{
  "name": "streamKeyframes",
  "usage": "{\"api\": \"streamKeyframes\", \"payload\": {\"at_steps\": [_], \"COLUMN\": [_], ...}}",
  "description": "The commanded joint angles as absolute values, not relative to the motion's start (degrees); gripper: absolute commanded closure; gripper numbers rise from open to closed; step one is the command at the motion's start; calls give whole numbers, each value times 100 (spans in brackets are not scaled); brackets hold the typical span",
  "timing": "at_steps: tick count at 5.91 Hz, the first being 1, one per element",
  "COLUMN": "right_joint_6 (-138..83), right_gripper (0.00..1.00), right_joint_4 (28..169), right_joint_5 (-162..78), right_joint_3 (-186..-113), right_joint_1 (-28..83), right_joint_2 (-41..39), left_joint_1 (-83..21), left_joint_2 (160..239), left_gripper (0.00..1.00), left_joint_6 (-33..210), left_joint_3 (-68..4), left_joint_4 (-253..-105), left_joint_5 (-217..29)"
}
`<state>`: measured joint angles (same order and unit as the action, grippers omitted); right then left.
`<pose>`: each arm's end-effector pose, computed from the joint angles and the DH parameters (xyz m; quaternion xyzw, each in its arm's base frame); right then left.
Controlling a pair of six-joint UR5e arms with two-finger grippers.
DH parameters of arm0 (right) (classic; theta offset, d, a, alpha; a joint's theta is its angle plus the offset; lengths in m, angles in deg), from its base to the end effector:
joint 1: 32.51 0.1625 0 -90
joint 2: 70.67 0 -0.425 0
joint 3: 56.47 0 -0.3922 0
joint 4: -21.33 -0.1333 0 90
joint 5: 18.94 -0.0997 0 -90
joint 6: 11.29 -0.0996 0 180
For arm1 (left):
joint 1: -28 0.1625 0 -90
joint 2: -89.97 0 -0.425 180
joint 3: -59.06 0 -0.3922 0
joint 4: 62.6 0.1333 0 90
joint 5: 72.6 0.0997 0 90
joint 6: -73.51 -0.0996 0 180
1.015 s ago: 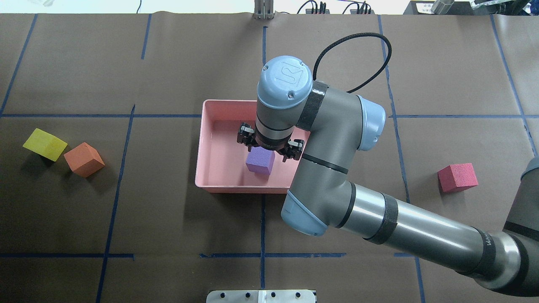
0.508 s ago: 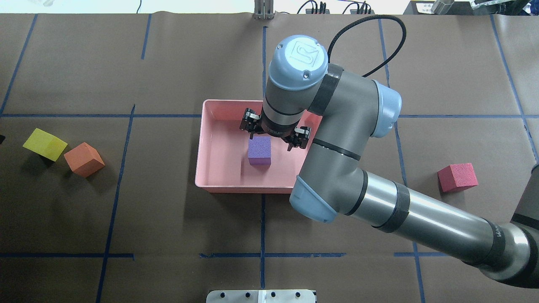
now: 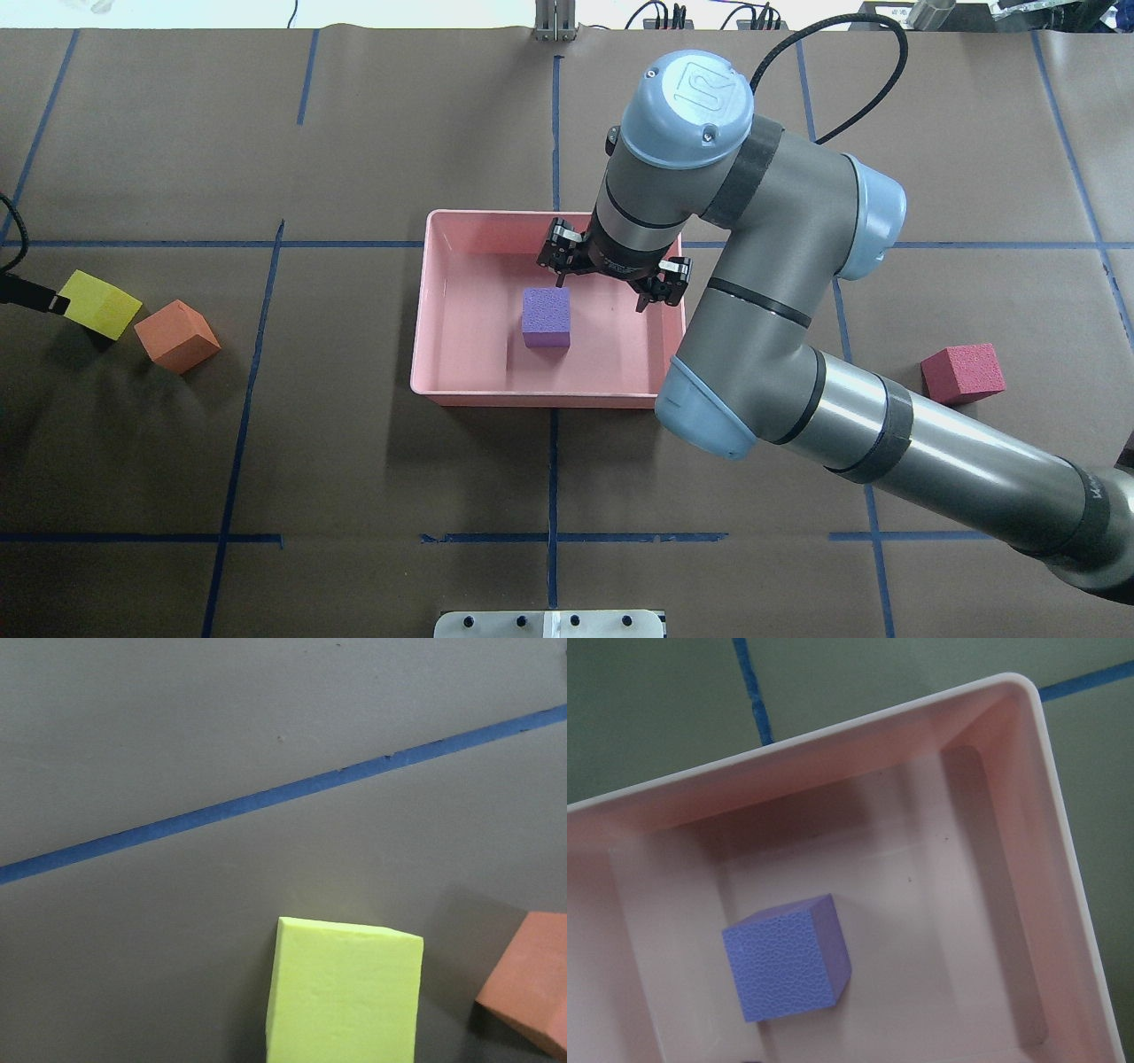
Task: Place blocks into pink bin with both arms
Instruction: 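Release the purple cube in the bin while the left gripper grasps the yellow cube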
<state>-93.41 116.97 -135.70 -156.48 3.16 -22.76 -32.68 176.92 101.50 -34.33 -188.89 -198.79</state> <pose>-0.4837 -0.4561 0.1574 -0.0551 -0.4352 0.1261 0.8897 0.1787 -0.4703 0.5896 0.1207 0.4020 0.1081 0.9012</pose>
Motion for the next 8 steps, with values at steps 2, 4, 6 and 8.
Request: {"api": "streamKeyframes", "payload": {"at_steps": [2, 4, 6, 8], "right_joint_6": [-9338, -9338, -9330, -9312], "right_gripper": [0, 0, 0, 0], "right_joint_4": [11704, 11695, 11695, 11695], "right_joint_5": [-13549, -13522, -13531, -13557], "right_joint_3": [-15684, -15693, -15702, -15781], "right_joint_1": [318, 318, 327, 370], "right_joint_2": [-2207, -2154, -2154, -2137], "left_joint_1": [-2931, -2843, -2763, -2763], "left_joint_2": [17908, 18058, 18129, 18295], "left_gripper": [0, 0, 30, 59], "left_joint_6": [10286, 10260, 10269, 10225], "left_joint_3": [-3200, -2745, -2593, -2628], "left_joint_4": [-18926, -19205, -19242, -19225], "left_joint_5": [-19538, -19529, -19529, -19538]}}
